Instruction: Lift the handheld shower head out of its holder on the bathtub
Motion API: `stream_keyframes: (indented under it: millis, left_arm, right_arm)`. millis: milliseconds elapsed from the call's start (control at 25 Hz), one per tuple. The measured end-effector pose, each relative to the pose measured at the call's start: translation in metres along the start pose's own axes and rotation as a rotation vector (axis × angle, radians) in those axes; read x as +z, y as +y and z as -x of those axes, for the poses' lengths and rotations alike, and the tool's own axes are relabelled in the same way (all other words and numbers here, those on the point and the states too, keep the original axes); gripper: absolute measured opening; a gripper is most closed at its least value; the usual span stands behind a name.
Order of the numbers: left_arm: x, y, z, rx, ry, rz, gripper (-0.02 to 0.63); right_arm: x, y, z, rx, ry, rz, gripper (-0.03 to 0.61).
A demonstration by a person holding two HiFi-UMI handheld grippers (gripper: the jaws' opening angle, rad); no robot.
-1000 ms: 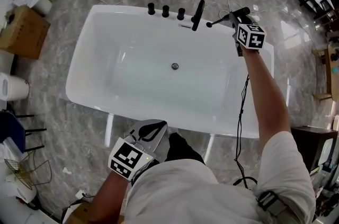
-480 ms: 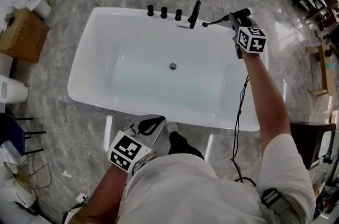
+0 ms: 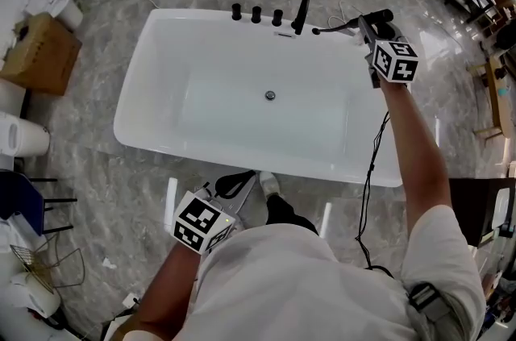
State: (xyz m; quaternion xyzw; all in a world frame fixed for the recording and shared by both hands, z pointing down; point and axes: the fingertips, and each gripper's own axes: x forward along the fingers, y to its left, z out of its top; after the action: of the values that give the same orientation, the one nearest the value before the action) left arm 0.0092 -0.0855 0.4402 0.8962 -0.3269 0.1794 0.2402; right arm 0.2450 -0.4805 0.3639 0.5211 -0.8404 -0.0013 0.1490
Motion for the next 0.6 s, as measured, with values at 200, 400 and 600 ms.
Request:
stream_keyframes:
  millis: [200,400,600]
  left_arm:
    - [-0.008,-0.004,0.019,0.000,-0.010,-0.012,0.008]
    - [-0.016,-0.015,0.039,0.002,-0.017,-0.022,0.008]
    - [-0.027,-0.024,0.056,-0.004,-0.029,-0.023,0.008]
  right_arm:
    - [0.017,0.013,0.030,-0.014,-0.033,0.004,0.146]
    - [0.035,0.029,0.069,-0.015,-0.068,0.012,0.146]
    - [0.049,0.048,0.103,-0.020,-0.091,0.030,0.146]
